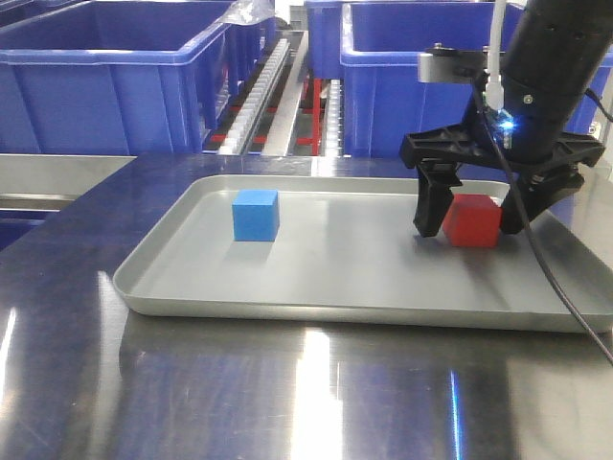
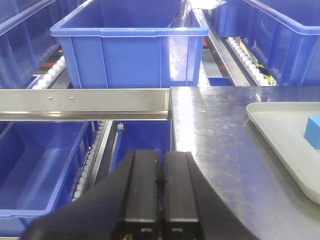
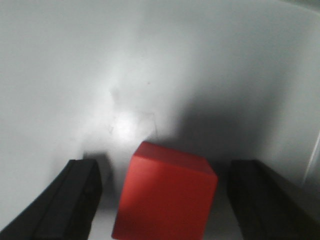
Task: Sort and place red and blue blocks on shelf
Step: 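Close the right gripper on the red cube, then lift the red cube up and away from the tray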
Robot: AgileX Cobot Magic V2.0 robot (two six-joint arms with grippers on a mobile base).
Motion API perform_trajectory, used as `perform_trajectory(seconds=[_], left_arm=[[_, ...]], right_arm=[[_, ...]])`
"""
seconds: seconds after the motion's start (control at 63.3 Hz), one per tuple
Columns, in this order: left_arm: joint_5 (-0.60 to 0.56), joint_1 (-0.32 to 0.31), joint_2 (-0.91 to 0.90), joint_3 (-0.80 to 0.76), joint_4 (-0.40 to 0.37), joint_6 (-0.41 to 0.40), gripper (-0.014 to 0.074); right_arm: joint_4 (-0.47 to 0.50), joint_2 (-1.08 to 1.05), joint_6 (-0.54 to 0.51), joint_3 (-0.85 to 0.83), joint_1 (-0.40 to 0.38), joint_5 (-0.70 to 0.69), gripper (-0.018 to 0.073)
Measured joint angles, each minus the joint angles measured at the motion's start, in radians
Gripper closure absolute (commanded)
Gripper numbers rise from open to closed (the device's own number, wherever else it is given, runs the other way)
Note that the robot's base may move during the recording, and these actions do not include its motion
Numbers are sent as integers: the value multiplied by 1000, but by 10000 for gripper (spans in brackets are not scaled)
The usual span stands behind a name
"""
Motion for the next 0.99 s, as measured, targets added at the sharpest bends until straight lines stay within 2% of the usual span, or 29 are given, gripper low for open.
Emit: perform_trajectory(seconds=[0.111,0.332,0.489,0.726,0.995], left_arm=[[0,0,0,0,0,0,472],[0,0,0,0,0,0,472],[0,0,0,0,0,0,472],[0,0,0,0,0,0,472],[0,0,0,0,0,0,472]], right_arm=[[0,0,0,0,0,0,35],[0,0,0,0,0,0,351],[0,-2,0,0,0,0,509],[-2,-69,0,0,0,-4,510],[-9,-233,0,0,0,-69,510]])
